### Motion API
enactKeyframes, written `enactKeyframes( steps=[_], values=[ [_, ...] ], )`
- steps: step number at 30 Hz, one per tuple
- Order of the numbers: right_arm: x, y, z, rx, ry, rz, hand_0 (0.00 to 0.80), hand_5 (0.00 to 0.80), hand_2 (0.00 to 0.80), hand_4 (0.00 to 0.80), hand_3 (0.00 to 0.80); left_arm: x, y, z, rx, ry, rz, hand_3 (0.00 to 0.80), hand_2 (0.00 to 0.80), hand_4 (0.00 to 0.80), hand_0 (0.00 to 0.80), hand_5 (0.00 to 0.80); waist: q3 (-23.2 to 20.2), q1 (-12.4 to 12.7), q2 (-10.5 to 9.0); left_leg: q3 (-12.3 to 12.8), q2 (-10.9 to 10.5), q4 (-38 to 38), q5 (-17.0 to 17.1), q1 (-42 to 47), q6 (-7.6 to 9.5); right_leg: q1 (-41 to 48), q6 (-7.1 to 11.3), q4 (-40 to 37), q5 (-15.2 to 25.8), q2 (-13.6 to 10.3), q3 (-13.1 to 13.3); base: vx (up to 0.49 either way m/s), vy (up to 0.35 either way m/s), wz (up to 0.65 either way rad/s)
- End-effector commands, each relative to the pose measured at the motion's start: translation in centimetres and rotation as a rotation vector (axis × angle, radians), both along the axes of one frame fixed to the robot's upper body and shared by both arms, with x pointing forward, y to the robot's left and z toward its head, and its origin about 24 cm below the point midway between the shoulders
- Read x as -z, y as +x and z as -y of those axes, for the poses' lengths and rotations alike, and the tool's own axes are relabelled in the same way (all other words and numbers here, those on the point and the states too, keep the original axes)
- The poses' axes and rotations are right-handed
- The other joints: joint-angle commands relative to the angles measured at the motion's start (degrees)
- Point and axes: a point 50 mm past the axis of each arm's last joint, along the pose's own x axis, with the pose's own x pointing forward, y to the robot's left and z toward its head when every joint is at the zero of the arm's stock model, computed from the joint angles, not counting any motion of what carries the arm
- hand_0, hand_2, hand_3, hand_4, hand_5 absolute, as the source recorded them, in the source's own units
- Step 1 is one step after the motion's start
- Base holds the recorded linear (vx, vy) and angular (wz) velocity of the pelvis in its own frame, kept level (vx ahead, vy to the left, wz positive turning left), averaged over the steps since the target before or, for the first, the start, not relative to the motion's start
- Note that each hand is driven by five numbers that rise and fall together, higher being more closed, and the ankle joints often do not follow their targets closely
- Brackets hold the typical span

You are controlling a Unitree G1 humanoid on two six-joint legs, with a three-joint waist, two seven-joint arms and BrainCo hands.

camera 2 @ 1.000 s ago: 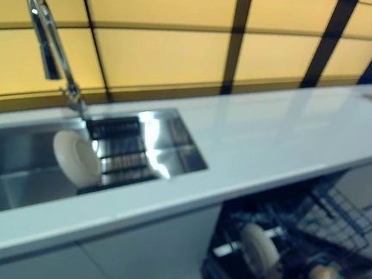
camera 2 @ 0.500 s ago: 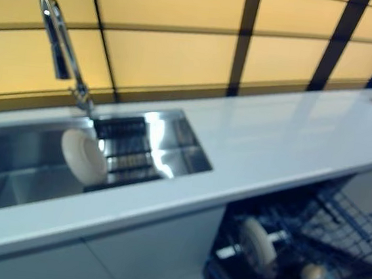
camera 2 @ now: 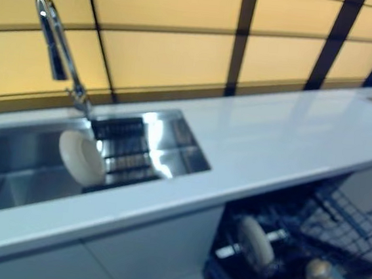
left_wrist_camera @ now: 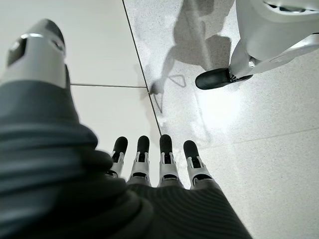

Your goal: Take plates into dishwasher

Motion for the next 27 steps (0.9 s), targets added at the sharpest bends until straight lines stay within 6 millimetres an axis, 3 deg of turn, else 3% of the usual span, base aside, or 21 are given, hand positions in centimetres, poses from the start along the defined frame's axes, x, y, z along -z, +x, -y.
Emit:
enactKeyframes(
  steps=[1, 11, 18, 22, 27],
  values=[
    [-4.0, 1.6, 1.1, -0.015, -0.079, 0.07, 0.0, 0.0, 0.0, 0.0, 0.0, -1.0, 1.6, -1.5, -0.013, 0.055, 0.04, 0.0, 0.0, 0.0, 0.0, 0.0, -0.6, -0.6, -4.39, 2.1, -2.8, -0.1, -0.5, -0.4, 3.21, 1.6, 5.1, 0.1, 0.0, -0.3, 4.0, 0.013, 0.008, -0.05],
    [-12.1, 1.2, 6.5, 0.119, -0.079, 0.158, 0.0, 0.0, 0.0, 0.0, 0.0, -1.5, 1.3, -3.0, -0.043, 0.076, 0.036, 0.0, 0.0, 0.0, 0.0, 0.0, -1.7, -2.2, -6.02, 3.0, -2.4, -0.1, -0.5, 0.0, 2.73, 1.8, 4.97, 0.0, 0.1, 0.3, 4.6, 0.013, 0.0, -0.08],
    [-18.6, 0.1, 10.9, 0.318, -0.144, 0.29, 0.0, 0.0, 0.0, 0.0, 0.0, -1.0, 0.5, -2.8, -0.034, 0.066, 0.024, 0.0, 0.0, 0.0, 0.0, 0.0, -2.5, -1.5, -7.08, 2.7, -2.4, -0.1, -0.3, -0.2, 2.62, 1.9, 4.76, 0.0, 0.2, 0.7, 4.3, 0.0, -0.003, -0.02],
    [-21.3, -0.8, 12.4, 0.397, -0.209, 0.31, 0.0, 0.0, 0.0, 0.0, 0.0, -0.7, -0.1, -2.6, -0.016, 0.074, 0.006, 0.0, 0.0, 0.0, 0.0, 0.0, -2.7, -0.5, -7.65, 2.3, -2.5, -0.1, -0.4, -0.3, 2.66, 2.1, 4.82, 0.0, 0.1, 0.7, 3.9, 0.0, 0.0, 0.0],
    [-25.7, 0.1, 12.4, 0.422, -0.271, 0.453, 0.0, 0.0, 0.0, 0.0, 0.0, -0.6, -0.5, -2.7, -0.009, 0.095, -0.006, 0.0, 0.0, 0.0, 0.0, 0.0, -3.0, 1.2, -8.43, 1.5, -2.4, -0.1, -0.2, -0.5, 2.49, 2.4, 4.82, 0.0, 0.1, 0.6, 3.2, 0.0, 0.0, 0.0]
  ],
)
